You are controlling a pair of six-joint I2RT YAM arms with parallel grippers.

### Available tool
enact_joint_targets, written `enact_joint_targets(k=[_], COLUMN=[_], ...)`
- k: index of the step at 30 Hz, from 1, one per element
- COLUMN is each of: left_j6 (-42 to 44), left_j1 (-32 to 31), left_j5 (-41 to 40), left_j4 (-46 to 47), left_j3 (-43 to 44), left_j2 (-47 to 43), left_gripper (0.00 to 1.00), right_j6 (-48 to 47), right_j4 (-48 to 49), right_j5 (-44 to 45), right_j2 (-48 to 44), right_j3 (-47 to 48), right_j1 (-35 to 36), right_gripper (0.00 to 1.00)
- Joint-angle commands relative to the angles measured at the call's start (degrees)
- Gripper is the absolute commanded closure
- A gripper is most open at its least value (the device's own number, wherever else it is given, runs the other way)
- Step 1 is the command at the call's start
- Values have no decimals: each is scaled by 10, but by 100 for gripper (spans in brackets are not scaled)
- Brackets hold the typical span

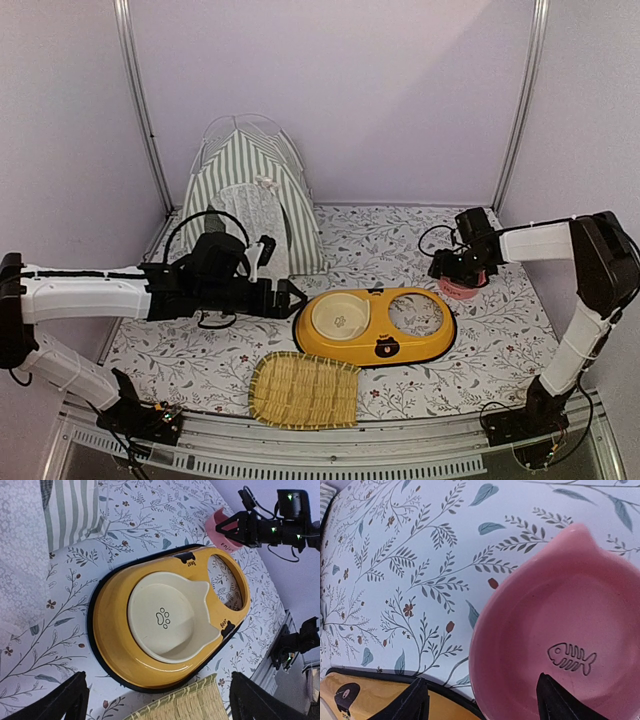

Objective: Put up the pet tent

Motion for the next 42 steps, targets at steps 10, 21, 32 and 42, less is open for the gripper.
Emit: enact_joint_targets(k=[10, 21, 32, 42], left_j6=[7, 11, 10, 6], left_j1=[7, 8, 9, 9], left_j5=[1, 5, -10, -8], left_j4=[27, 31, 16, 20], left_j3=[-5, 6, -8, -13], left_j2=[-19, -11, -36, -37], left_gripper=[2, 2, 2, 2], right_j6=[41, 37, 48, 56], right_j4=[17, 27, 46, 53], right_j5=[91, 82, 57, 80], right_j2=[-173, -112, -58, -43], right_j3=[-89, -83, -70, -88], right_j1=[-76, -96, -97, -105], right_gripper=[1, 1, 1, 21])
